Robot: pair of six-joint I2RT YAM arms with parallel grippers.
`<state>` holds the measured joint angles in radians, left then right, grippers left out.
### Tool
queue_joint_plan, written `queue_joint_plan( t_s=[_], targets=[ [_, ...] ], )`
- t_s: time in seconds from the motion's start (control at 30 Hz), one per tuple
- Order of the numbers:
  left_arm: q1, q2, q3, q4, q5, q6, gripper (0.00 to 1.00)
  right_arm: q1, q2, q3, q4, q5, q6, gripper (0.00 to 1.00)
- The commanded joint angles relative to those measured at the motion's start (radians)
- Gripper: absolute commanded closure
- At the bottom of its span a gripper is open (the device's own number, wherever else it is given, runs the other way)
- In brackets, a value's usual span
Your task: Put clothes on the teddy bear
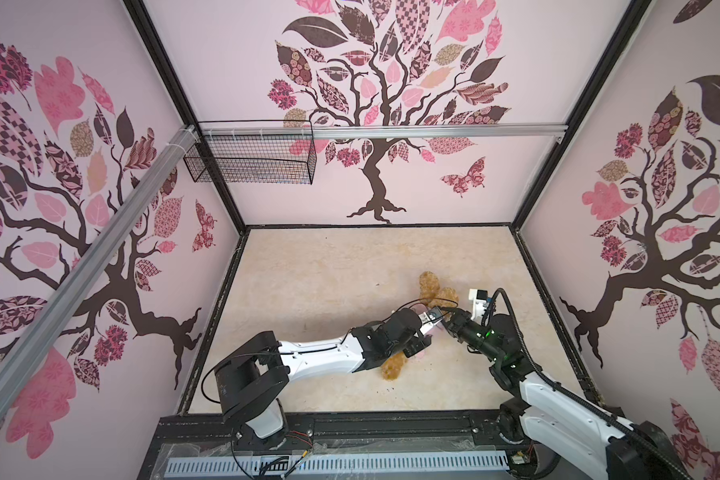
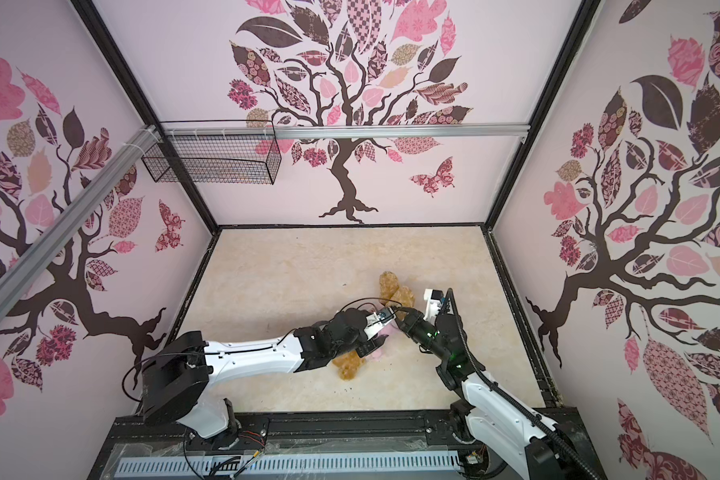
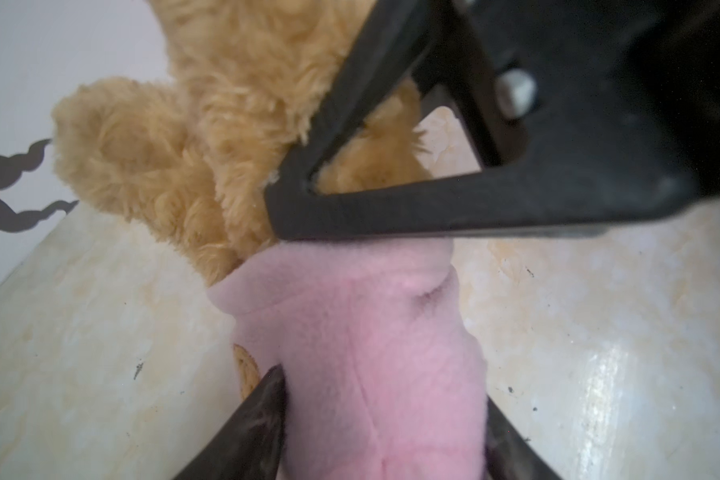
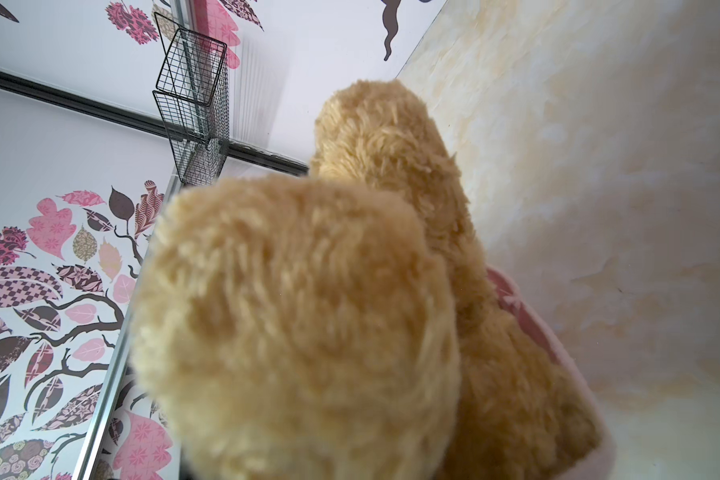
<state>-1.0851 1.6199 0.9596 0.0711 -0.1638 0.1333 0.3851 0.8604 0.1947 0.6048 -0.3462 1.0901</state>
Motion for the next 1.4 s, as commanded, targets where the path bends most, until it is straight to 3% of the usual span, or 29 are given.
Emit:
queue_joint_plan(
  t_s=[0.0, 0.17, 0.37, 0.6, 0.9, 1.0, 1.2, 1.37],
  targets=[
    [0.063, -0.021, 0.024, 0.035, 0.036, -0.092, 0.52, 0.006, -0.052, -0.011, -0.025, 0.012, -0.047, 0.83],
    [0.131, -0.064, -0.006, 0.027, 0.119, -0.133, 0.68, 0.006, -0.080, -0.035, -0.035, 0.030, -0.067, 0.84],
    [0.173, -0.099, 0.003, -0.064, 0.205, -0.077, 0.82, 0.006, -0.084, -0.040, -0.025, 0.017, -0.101, 0.81],
    [0.281, -0.206, 0.028, -0.264, 0.396, 0.010, 0.95, 0.006, -0.163, 0.036, -0.203, 0.041, -0.441, 0.48],
    [0.418, -0.304, 0.077, -0.485, 0.689, 0.142, 0.96, 0.050, -0.156, 0.080, -0.156, -0.122, -0.778, 0.30],
    [0.428, -0.307, 0.082, -0.497, 0.720, 0.182, 0.96, 0.052, -0.077, 0.102, -0.117, -0.194, -0.895, 0.28],
    [0.430, -0.278, 0.164, -0.633, 0.762, 0.293, 0.95, 0.099, 0.002, 0.091, -0.007, -0.279, -1.006, 0.25],
    [0.430, -0.280, 0.170, -0.626, 0.792, 0.298, 0.95, 0.139, 0.040, 0.074, 0.037, -0.321, -1.026, 0.22]
  ],
)
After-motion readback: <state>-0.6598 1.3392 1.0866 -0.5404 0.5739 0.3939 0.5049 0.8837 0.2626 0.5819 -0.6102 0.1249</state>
